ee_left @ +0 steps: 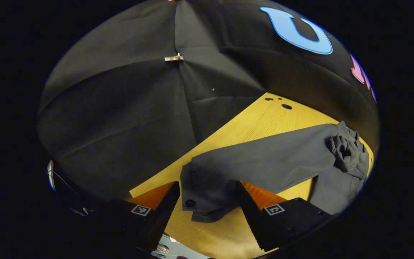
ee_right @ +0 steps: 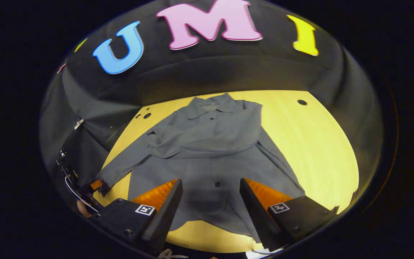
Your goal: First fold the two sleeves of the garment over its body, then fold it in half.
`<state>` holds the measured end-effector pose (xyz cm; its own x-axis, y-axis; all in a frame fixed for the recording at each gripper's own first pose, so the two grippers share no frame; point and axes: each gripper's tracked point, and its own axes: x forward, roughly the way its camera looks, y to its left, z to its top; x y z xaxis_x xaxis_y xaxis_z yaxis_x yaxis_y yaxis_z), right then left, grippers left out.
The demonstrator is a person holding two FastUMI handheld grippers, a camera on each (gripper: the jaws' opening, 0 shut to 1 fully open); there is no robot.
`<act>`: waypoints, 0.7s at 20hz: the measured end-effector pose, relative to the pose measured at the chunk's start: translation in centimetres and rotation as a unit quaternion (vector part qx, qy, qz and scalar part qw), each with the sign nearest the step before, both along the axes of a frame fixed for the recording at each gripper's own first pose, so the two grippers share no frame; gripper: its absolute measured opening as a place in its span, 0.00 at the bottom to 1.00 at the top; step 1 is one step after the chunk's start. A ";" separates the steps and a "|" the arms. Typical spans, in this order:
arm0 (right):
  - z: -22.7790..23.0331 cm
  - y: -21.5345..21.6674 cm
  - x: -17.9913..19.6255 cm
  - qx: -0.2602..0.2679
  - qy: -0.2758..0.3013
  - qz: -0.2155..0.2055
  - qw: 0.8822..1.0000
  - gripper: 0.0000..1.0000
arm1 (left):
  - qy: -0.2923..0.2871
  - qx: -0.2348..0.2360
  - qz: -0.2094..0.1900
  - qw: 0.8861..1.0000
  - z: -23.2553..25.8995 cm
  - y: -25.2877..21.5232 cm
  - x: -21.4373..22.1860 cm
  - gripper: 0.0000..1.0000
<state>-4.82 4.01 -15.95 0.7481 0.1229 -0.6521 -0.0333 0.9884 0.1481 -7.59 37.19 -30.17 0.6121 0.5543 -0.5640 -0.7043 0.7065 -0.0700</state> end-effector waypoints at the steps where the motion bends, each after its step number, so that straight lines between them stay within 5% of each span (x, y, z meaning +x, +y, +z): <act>1: -0.2 -1.0 -0.6 0.003 0.003 -0.014 1.000 0.99 | 0.005 0.001 0.005 1.000 -0.4 0.3 0.3 0.98; 8: 0.8 -4.9 -2.8 0.007 -0.001 -0.069 0.998 0.99 | 0.002 -0.034 0.002 0.999 -2.3 0.8 2.0 0.96; 14: 1.7 -5.5 -3.5 0.009 -0.006 -0.076 0.997 0.99 | -0.012 -0.034 -0.034 0.999 -2.5 0.0 3.1 0.61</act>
<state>-8.33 -1.45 -14.23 0.7672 0.0189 -0.6411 0.1154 0.9792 0.1669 -4.50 37.20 -32.62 0.6608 0.4723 -0.5833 -0.6524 0.7458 -0.1352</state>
